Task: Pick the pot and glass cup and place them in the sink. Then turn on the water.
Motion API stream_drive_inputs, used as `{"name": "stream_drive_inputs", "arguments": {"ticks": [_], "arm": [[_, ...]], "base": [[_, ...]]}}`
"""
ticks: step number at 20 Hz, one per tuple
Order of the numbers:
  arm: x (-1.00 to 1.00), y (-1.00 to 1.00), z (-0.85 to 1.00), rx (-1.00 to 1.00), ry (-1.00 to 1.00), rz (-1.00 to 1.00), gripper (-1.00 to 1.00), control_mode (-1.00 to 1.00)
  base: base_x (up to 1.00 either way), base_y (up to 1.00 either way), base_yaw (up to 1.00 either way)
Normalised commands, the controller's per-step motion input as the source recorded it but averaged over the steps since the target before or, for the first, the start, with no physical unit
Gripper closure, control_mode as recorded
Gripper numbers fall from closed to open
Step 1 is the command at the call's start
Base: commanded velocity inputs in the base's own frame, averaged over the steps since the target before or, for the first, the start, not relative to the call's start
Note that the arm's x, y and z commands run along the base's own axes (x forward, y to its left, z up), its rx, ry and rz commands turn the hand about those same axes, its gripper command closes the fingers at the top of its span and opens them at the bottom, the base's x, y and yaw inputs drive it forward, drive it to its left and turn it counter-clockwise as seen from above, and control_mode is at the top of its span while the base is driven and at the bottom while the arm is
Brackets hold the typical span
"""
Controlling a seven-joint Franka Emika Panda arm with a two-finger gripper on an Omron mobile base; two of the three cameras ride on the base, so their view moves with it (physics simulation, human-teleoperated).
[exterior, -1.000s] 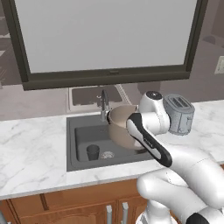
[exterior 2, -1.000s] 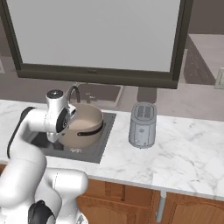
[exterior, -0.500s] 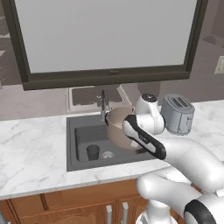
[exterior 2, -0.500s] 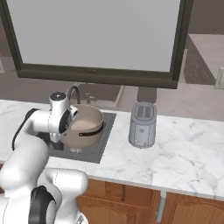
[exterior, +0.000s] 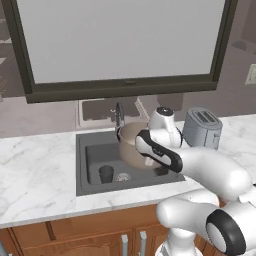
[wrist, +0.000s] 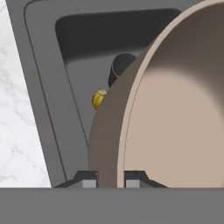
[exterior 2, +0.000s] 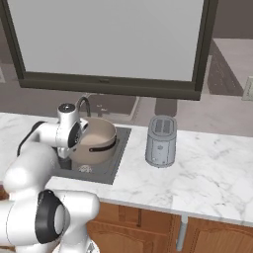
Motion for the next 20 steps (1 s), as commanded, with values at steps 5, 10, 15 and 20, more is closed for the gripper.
{"name": "stream_drive_inputs", "arguments": {"ticks": [5, 10, 15, 20], "arm": [[0.22, 0.02, -0.03, 0.00, 0.00, 0.00, 1.00, -1.00], [0.26, 0.00, -0.05, 0.00, 0.00, 0.00, 1.00, -1.00], [0.18, 0.04, -0.16, 0.00, 0.00, 0.00, 1.00, -1.00], [0.21, 0.09, -0.22, 0.00, 0.00, 0.00, 1.00, -1.00]], "base": [[0.00, 0.00, 0.00], [0.00, 0.00, 0.00], [0.00, 0.00, 0.00], [0.00, 0.00, 0.00]]}}
